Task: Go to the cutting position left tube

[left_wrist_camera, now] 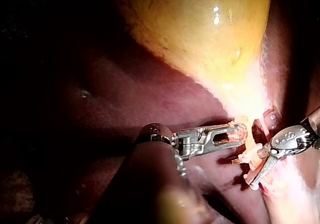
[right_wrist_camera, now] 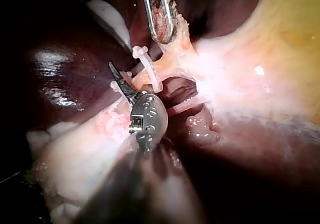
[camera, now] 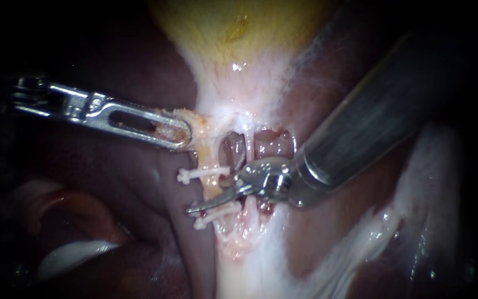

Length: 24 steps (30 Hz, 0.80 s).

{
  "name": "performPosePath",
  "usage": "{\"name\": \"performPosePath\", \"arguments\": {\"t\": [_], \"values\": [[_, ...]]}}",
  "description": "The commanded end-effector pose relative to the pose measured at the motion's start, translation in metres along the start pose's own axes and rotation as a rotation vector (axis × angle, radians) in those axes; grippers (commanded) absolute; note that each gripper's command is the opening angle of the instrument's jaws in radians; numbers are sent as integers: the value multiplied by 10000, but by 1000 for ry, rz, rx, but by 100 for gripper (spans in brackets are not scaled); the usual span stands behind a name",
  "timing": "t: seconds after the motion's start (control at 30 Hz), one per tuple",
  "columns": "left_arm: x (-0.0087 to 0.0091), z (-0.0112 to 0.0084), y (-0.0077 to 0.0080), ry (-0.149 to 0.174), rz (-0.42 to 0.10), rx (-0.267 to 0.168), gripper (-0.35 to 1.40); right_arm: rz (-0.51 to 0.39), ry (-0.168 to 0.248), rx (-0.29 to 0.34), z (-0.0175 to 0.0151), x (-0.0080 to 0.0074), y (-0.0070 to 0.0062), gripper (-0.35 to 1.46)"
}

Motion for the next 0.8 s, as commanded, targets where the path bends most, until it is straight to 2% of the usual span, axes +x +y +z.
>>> {"name": "performPosePath", "arguments": {"t": [0.03, 0.43, 0.8], "values": [[0, 1, 1, 0, 0, 0, -35, 4, 3, 1, 1, 0, 0, 111], [0, 1, -1, 0, -1, -1, -35, 59, 72, 9, 13, 9, 4, 105], [0, 1, -1, 0, -1, -1, -35, 64, 82, 4, 13, 10, 5, 105]]}}
